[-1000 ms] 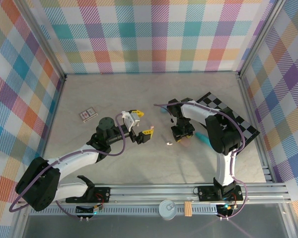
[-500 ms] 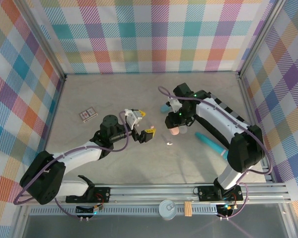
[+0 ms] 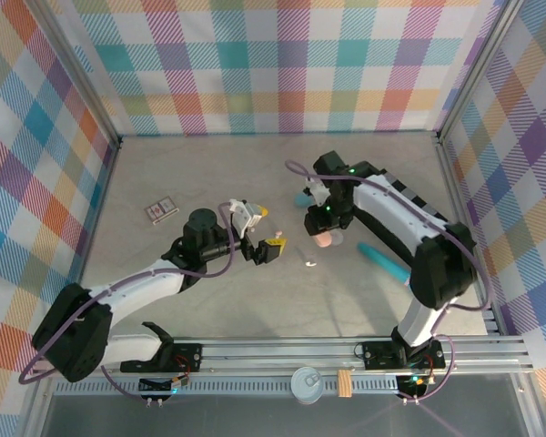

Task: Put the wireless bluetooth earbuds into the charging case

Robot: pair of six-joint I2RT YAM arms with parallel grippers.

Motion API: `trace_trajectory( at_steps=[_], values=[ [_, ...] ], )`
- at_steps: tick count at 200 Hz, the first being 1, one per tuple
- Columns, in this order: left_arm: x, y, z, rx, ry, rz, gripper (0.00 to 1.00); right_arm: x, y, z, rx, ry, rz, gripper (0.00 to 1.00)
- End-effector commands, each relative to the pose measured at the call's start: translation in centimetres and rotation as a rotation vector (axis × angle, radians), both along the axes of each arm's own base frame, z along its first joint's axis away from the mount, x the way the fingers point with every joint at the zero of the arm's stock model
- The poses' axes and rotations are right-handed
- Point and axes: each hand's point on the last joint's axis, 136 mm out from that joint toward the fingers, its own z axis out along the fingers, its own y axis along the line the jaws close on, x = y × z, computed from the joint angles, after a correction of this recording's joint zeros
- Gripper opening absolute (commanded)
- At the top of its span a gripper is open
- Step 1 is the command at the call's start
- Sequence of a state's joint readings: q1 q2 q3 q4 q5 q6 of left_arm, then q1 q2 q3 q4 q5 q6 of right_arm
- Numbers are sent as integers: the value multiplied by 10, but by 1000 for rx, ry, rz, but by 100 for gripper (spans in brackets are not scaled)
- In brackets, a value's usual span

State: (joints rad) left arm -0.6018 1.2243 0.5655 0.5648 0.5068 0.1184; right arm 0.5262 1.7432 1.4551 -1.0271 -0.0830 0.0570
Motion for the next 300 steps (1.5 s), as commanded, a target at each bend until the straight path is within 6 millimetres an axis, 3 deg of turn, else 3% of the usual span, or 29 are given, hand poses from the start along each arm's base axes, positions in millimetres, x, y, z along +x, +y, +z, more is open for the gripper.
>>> trace_trajectory(
  at_steps=[1, 42, 122, 159, 186, 203, 248, 300],
  values=[
    [-4, 4, -2, 47, -17, 3, 100, -12, -23, -42, -189, 77, -44, 39],
    [-6, 6, 0, 56, -25, 6, 100, 1, -13, -76, -215, 76, -50, 39],
    [-15, 20, 5, 81, -35, 39, 100, 67, 28, -94, -204, -9, 9, 40],
    [-18, 25, 4, 90, -36, 56, 100, 89, 42, -97, -186, -53, 34, 48],
    [-17, 26, 4, 105, -44, 58, 100, 87, 45, -80, -143, -89, 36, 64],
    [-16, 25, 5, 106, -51, 56, 100, 78, 41, -68, -115, -113, 31, 68],
    [-15, 23, 3, 110, -52, 48, 100, 51, 24, -78, -118, -99, 29, 69],
    [-14, 22, 6, 105, -55, 46, 100, 54, 27, -87, -112, -97, 34, 64]
  ],
)
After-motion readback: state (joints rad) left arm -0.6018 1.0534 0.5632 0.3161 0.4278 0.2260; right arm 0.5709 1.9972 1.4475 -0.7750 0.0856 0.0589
